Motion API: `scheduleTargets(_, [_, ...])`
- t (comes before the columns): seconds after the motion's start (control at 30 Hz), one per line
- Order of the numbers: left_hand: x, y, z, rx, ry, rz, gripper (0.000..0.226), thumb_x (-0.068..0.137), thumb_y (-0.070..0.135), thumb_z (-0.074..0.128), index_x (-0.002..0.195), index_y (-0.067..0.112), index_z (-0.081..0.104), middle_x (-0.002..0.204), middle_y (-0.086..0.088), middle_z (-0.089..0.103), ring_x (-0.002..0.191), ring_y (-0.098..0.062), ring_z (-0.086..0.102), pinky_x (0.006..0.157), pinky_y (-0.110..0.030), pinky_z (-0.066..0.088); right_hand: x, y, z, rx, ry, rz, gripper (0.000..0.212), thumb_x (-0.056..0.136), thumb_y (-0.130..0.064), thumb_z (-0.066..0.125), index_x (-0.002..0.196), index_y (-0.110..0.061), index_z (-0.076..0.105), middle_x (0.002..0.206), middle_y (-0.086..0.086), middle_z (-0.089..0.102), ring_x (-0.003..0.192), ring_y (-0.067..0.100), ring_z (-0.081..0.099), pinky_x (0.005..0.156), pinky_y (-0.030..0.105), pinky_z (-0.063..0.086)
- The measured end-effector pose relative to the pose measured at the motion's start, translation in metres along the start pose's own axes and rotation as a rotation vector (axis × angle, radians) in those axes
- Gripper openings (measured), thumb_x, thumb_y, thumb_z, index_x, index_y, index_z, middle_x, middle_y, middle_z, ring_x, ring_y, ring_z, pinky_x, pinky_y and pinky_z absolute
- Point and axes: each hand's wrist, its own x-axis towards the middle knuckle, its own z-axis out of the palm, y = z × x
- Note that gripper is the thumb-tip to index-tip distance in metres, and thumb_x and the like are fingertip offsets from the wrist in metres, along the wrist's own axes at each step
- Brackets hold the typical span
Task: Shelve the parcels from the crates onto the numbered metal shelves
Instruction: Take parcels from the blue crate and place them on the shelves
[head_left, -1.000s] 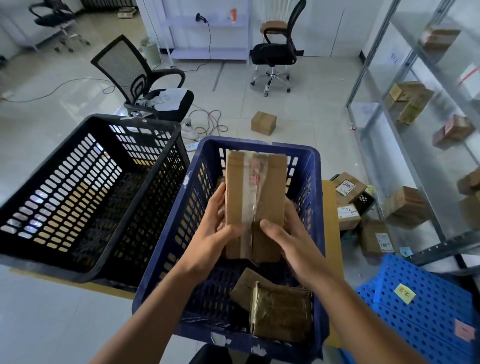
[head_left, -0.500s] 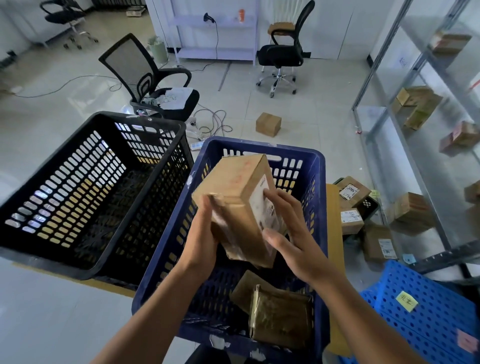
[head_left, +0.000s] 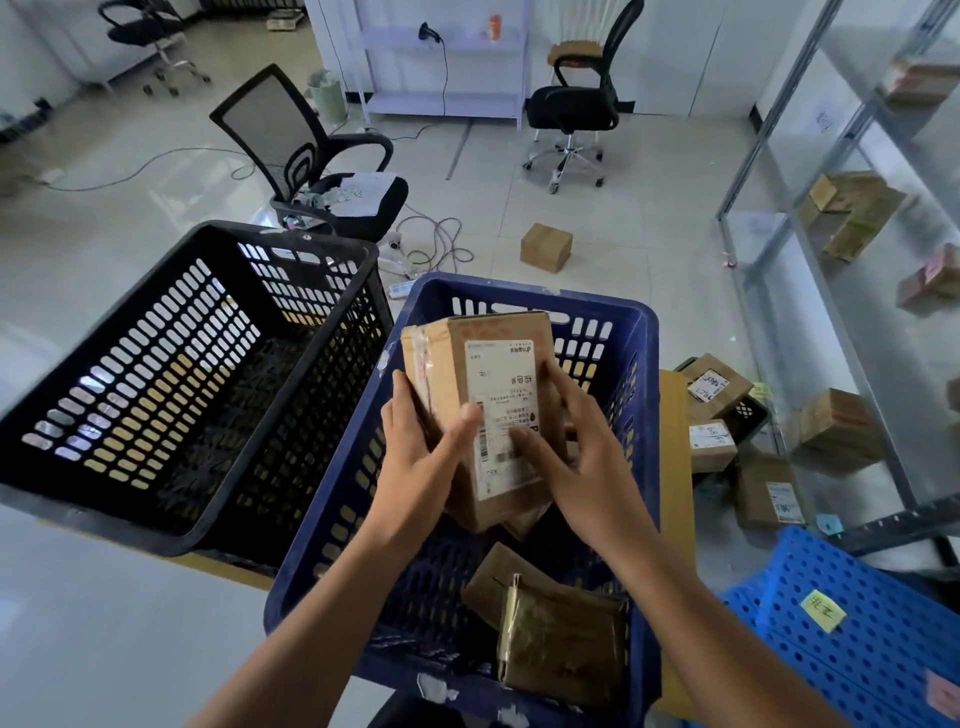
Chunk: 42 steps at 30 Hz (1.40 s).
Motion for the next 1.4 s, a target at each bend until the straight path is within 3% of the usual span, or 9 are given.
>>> scheduleTargets(0.13, [0.006, 0.003, 0.0, -0.171, -0.014, -0.068, 0.106, 0.074, 0.059, 0.082, 0.16, 0.045, 0.021, 0.157, -0.004, 0.047, 0.14, -0.03, 0.051, 0.11, -0.061, 0.045, 0.002, 0.004, -0.003, -0.01, 0.03, -0.011, 0.075, 0.09, -0.07, 0.066, 0.152, -0.063, 0.025, 0.144, -0.032, 0.049, 0.128, -0.006, 0.054, 0.099, 0.028, 0.057])
scheduleTargets(0.27, [0.013, 0.008, 0.004, -0.341, -0.002, -0.028, 0.092, 0.085, 0.033, 0.074, 0.16, 0.03, 0.021, 0.141, -0.013, 0.061, 0.126, -0.036, 0.062, 0.1, -0.064, 0.052, 0.005, 0.009, -0.006, 0.334, -0.109, 0.068, 0.065, 0.087, -0.061, 0.075, 0.145, -0.053, 0.048, 0.137, -0.013, 0.065, 0.124, 0.008, 0.066, 0.096, 0.031, 0.06])
scheduleTargets(0.5, [0.036, 0.015, -0.025, -0.2, -0.05, -0.069, 0.103, 0.079, 0.047, 0.079, 0.16, 0.043, 0.017, 0.136, 0.001, 0.067, 0.125, -0.022, 0.065, 0.111, -0.059, 0.041, 0.017, 0.02, -0.035, 0.187, -0.142, 0.075, 0.074, 0.075, -0.074, 0.078, 0.141, -0.064, 0.047, 0.14, -0.017, 0.049, 0.127, 0.004, 0.06, 0.098, 0.043, 0.061])
scheduleTargets(0.63, [0.059, 0.031, -0.059, 0.026, -0.333, -0.051, 0.086, 0.074, 0.05, 0.081, 0.149, 0.055, 0.04, 0.138, 0.002, 0.066, 0.121, -0.02, 0.067, 0.099, -0.038, 0.055, 0.026, 0.019, -0.052, 0.131, -0.252, 0.035, 0.066, 0.081, -0.063, 0.077, 0.141, -0.053, 0.054, 0.134, -0.008, 0.054, 0.125, 0.014, 0.063, 0.096, 0.048, 0.061])
scheduleTargets(0.73, [0.063, 0.032, -0.064, 0.032, -0.503, -0.104, 0.083, 0.077, 0.038, 0.082, 0.147, 0.055, 0.041, 0.133, -0.002, 0.069, 0.121, -0.03, 0.066, 0.099, -0.043, 0.056, 0.03, 0.017, -0.056, 0.104, -0.269, 0.015, 0.065, 0.082, -0.062, 0.075, 0.142, -0.056, 0.051, 0.134, -0.012, 0.055, 0.124, 0.013, 0.063, 0.097, 0.05, 0.06])
scheduleTargets(0.87, [0.057, 0.021, -0.051, -0.09, -0.331, -0.074, 0.101, 0.075, 0.036, 0.085, 0.15, 0.065, 0.024, 0.128, 0.001, 0.071, 0.116, -0.032, 0.069, 0.097, -0.045, 0.056, 0.028, 0.015, -0.048, 0.168, 0.018, 0.095, 0.101, 0.071, -0.075, 0.079, 0.152, -0.067, 0.02, 0.147, -0.011, 0.046, 0.122, 0.001, 0.062, 0.087, 0.032, 0.062])
scheduleTargets(1.0, [0.041, 0.005, -0.022, -0.249, -0.084, -0.045, 0.109, 0.085, 0.033, 0.078, 0.156, 0.058, -0.002, 0.127, -0.003, 0.072, 0.117, -0.03, 0.07, 0.097, -0.052, 0.056, 0.023, 0.015, -0.02, 0.46, 0.145, 0.318, 0.136, 0.051, -0.073, 0.092, 0.156, -0.058, 0.008, 0.144, 0.003, 0.061, 0.119, 0.013, 0.07, 0.109, 0.055, 0.051])
scheduleTargets(1.2, [0.009, -0.023, 0.006, -0.373, -0.058, -0.13, 0.119, 0.076, 0.036, 0.087, 0.154, 0.061, 0.001, 0.134, -0.005, 0.068, 0.118, -0.029, 0.069, 0.095, -0.052, 0.057, 0.019, 0.017, 0.009, 0.7, 0.283, 0.306, 0.084, 0.085, -0.032, 0.087, 0.15, -0.041, 0.035, 0.126, -0.008, 0.074, 0.118, 0.013, 0.07, 0.108, 0.054, 0.052])
scheduleTargets(1.4, [0.008, -0.017, -0.003, -0.283, 0.008, -0.119, 0.107, 0.066, 0.073, 0.081, 0.155, 0.056, 0.024, 0.151, 0.004, 0.053, 0.137, -0.016, 0.053, 0.117, -0.054, 0.036, 0.029, 0.015, -0.014, 0.595, 0.232, 0.261, 0.08, 0.078, -0.046, 0.087, 0.147, -0.038, 0.046, 0.126, 0.0, 0.074, 0.119, 0.022, 0.071, 0.103, 0.057, 0.055])
